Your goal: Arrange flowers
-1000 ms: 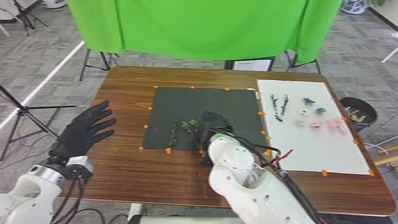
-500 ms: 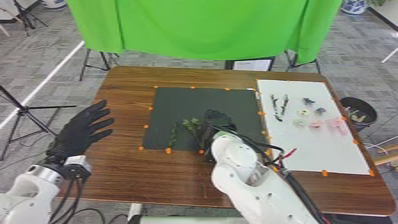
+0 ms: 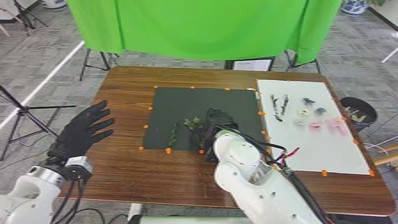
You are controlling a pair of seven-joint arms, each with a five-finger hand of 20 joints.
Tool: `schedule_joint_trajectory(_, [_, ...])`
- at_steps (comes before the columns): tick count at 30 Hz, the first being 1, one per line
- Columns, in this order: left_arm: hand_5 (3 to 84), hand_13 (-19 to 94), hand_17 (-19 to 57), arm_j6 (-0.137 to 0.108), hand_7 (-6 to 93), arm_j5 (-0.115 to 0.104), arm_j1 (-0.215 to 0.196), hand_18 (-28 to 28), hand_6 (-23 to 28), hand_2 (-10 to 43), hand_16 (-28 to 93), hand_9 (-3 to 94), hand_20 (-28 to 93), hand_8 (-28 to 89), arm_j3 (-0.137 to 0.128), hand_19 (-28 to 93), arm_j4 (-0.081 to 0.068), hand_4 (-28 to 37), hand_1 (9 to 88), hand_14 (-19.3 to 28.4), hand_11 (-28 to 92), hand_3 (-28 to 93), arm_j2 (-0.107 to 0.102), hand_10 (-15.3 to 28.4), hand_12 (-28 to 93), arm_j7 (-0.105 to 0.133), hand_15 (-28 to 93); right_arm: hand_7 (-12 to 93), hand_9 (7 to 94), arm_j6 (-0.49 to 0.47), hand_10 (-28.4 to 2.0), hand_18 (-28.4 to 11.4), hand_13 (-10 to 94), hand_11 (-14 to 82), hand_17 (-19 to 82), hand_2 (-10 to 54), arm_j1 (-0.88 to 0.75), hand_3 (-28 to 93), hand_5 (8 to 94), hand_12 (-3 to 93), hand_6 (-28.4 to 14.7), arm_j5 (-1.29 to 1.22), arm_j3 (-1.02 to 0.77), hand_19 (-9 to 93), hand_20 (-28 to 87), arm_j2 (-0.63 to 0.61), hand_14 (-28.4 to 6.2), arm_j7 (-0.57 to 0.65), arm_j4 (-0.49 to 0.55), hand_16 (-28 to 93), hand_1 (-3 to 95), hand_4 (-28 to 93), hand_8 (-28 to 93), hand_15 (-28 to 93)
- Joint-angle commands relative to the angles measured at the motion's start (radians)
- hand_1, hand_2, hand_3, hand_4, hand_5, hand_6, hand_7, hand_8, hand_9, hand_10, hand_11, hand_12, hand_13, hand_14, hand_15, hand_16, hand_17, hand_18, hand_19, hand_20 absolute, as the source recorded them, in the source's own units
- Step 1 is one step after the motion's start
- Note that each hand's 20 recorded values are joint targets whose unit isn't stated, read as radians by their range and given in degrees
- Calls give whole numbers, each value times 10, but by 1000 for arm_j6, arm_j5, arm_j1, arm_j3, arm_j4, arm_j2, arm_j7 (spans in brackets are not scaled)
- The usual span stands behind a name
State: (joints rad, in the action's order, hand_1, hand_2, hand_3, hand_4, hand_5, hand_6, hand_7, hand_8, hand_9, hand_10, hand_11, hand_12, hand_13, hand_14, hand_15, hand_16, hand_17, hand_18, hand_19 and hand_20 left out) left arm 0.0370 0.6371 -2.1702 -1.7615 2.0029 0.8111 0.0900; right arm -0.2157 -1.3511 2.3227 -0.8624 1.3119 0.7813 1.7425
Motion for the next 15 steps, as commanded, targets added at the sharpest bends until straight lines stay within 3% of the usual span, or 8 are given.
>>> schedule_joint_trajectory(1, [210, 118, -120, -3, 201, 3, -25, 201, 35, -67, 15, 153, 104, -111, -14, 385, 6, -283, 255, 132, 187, 690, 13, 100, 195, 3, 292, 440, 931, -4, -69, -188, 873, 523, 615, -91, 26, 809, 870, 384, 20, 3, -4, 932, 752, -26, -47, -5, 28, 331, 168, -240, -66, 805])
schedule_joint_trajectory(8, [210, 118, -120, -9, 200, 4, -50, 201, 36, -68, 14, 153, 104, -111, -28, 385, 16, -283, 253, 132, 187, 693, 25, 100, 195, 9, 292, 427, 924, -9, -72, -188, 867, 521, 609, -66, 64, 791, 866, 386, 15, -100, -34, 932, 751, -77, -47, 4, 68, 333, 141, -248, -66, 803])
schedule_joint_trajectory(12, [211, 118, -120, -9, 200, 6, -47, 201, 36, -68, 14, 153, 104, -111, -24, 385, 15, -283, 253, 132, 187, 693, 31, 100, 196, 9, 293, 416, 912, -4, -78, -188, 854, 516, 592, -51, 77, 786, 851, 386, 8, -103, -52, 932, 747, -143, -53, -4, 92, 332, 136, -248, -68, 800])
schedule_joint_trajectory(15, [211, 118, -120, -9, 199, 7, -67, 201, 36, -68, 14, 153, 103, -111, -39, 384, 24, -283, 253, 132, 188, 692, 35, 100, 197, 8, 293, 416, 898, 1, -83, -190, 842, 516, 575, -49, 77, 785, 834, 386, 4, -205, -96, 932, 741, -208, -57, -19, 110, 331, 140, -245, -69, 799])
